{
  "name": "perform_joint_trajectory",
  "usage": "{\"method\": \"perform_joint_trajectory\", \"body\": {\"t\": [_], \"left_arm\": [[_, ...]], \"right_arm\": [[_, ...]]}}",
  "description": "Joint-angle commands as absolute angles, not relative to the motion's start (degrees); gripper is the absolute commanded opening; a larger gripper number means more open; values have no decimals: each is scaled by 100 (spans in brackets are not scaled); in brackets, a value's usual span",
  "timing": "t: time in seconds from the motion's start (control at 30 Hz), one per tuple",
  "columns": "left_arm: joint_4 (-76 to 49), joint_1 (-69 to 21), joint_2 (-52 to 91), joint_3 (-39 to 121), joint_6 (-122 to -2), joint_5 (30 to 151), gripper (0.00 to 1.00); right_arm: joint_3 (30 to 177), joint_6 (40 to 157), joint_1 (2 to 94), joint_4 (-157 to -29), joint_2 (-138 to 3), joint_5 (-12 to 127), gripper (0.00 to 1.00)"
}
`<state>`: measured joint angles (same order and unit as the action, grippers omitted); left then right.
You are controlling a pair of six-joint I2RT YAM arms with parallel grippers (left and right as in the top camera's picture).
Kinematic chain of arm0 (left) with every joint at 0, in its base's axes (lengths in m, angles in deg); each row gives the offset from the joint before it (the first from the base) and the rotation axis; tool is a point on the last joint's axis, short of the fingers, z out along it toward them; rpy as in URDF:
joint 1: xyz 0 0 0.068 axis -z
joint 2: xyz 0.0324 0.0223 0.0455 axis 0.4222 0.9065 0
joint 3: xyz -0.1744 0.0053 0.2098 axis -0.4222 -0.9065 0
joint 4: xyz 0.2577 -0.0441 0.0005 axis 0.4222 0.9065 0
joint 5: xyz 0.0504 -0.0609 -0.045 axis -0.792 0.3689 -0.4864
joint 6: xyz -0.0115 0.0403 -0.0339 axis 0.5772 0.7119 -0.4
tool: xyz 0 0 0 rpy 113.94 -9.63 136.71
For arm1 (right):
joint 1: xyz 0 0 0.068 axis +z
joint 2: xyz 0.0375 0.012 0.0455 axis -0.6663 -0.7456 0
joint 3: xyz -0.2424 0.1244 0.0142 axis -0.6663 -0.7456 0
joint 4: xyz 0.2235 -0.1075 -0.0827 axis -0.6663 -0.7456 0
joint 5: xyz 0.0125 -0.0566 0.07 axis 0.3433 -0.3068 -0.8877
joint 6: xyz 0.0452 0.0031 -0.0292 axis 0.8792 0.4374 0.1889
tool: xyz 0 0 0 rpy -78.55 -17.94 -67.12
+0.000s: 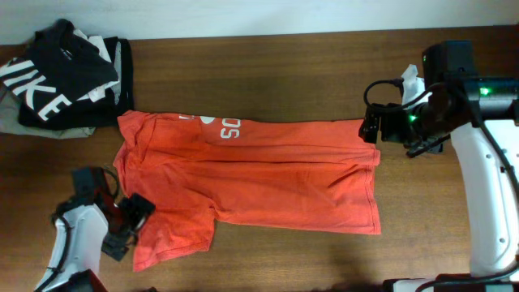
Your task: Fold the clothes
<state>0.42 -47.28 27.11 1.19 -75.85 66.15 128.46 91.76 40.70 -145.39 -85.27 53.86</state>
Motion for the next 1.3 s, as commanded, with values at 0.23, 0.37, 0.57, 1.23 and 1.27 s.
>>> {"method": "perform_joint_trajectory", "body": {"t": [0.23, 0.37, 0.57, 1.23, 1.27], "left_arm": [[-408, -4754, 2698, -1048, -7670, 6860, 48], [-443, -4754, 2698, -1085, -7666, 6923, 20], [-460, -4754, 2698, -1085, -7666, 6921, 17], [-482, -4754, 2698, -1085, -7659, 7234, 11], [-487, -4754, 2698, -1083, -7661, 7339, 11]], "right_arm": [[11839, 10252, 4066, -14421, -8580, 6282, 99], [10728, 11159, 4066, -14021, -8580, 6494, 99], [8971, 11412, 4066, -13145, -8580, 5810, 99], [6945, 11948, 4064, -11199, -8580, 5399, 12], [6947, 11956, 4064, -11162, -8580, 5397, 5]]}}
